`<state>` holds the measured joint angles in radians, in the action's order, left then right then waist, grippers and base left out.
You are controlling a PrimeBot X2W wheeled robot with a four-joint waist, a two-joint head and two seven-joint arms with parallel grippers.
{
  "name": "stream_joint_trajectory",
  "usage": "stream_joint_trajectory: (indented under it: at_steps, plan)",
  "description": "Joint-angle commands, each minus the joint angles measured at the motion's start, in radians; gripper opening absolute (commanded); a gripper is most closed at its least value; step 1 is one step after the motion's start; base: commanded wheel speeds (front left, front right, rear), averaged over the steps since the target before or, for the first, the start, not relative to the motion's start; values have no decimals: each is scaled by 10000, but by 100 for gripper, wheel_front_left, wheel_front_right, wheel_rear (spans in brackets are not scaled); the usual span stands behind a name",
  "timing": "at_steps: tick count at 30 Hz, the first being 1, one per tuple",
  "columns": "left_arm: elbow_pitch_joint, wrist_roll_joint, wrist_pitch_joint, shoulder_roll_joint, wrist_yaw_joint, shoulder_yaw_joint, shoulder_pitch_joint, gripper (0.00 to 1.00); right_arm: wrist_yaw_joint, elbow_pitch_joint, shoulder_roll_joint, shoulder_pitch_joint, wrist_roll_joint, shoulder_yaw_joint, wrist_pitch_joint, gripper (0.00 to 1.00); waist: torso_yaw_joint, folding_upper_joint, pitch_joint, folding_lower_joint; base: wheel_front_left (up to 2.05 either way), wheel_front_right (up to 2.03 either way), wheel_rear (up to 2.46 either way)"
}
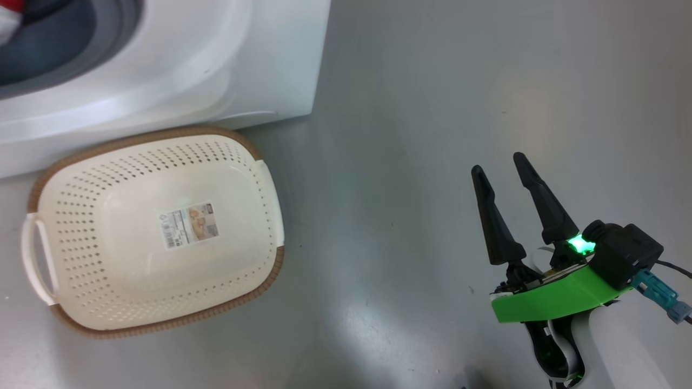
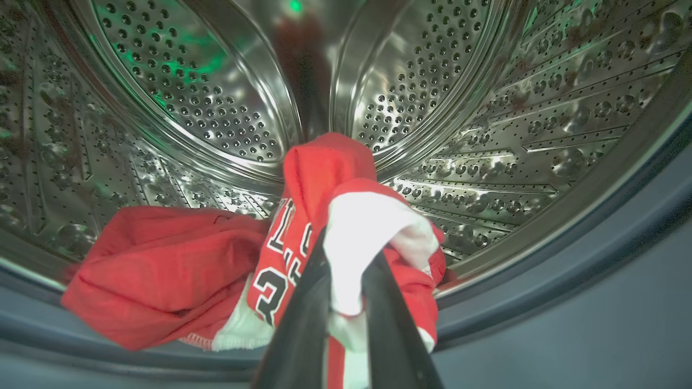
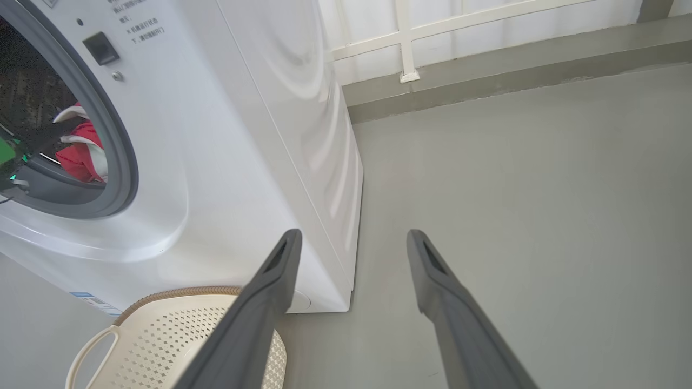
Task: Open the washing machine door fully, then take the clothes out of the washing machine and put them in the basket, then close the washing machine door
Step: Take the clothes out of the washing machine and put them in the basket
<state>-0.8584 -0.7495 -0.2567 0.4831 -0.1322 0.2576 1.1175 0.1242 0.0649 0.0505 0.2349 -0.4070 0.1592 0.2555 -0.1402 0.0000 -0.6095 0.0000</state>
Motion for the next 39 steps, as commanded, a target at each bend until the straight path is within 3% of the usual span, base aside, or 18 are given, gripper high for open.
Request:
stream_joint_trajectory:
  at_steps: [1, 9, 15, 39]
  plan:
    - [409, 231, -51, 405, 15, -490, -356, 0, 65, -158, -3, -163, 117, 133, 63, 100, 244, 0, 296, 0, 0, 0, 0]
    - [2641, 1405, -51, -634, 15, -2355, -2330, 0, 65, 52, -3, -385, 310, -215, 63, 100, 808, 0, 984, 0, 0, 0, 0]
    - [4036, 1750, -51, -1253, 15, -3153, -3533, 0, 65, 85, -3, -526, 373, -402, 63, 100, 1081, 0, 1229, 0, 0, 0, 0]
    - [8665, 2781, -51, -2647, 15, -4059, -7509, 0, 65, 151, -3, -915, 464, -592, 63, 100, 1446, 0, 1853, 0, 0, 0, 0]
